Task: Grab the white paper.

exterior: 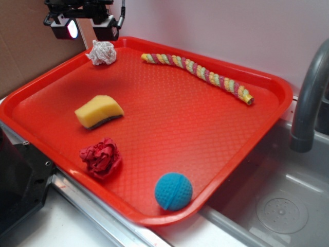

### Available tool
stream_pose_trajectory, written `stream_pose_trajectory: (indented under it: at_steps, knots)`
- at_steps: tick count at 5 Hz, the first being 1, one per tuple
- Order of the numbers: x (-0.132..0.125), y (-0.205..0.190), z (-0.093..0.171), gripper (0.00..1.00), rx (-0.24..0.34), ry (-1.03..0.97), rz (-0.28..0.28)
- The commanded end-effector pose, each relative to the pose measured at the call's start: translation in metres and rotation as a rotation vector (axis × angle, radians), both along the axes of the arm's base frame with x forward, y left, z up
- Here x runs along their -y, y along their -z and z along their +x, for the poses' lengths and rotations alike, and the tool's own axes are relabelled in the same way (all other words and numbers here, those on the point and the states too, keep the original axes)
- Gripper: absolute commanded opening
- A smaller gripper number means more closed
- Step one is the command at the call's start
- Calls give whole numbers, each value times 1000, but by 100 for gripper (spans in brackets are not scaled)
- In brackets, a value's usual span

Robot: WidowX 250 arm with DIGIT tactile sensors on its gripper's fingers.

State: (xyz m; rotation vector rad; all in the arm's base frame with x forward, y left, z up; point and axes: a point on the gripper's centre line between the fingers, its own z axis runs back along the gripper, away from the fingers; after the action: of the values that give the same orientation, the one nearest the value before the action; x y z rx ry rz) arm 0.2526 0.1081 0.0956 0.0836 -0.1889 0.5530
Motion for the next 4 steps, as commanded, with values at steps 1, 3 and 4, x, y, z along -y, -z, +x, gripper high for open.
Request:
stream_pose_trajectory:
  at_steps: [1, 3, 4]
  knots:
    - [-47, 2, 27, 100, 7, -58, -12]
    - [-53, 11, 36, 100, -23, -59, 36]
    - [-62, 29, 49, 100, -54, -71, 47]
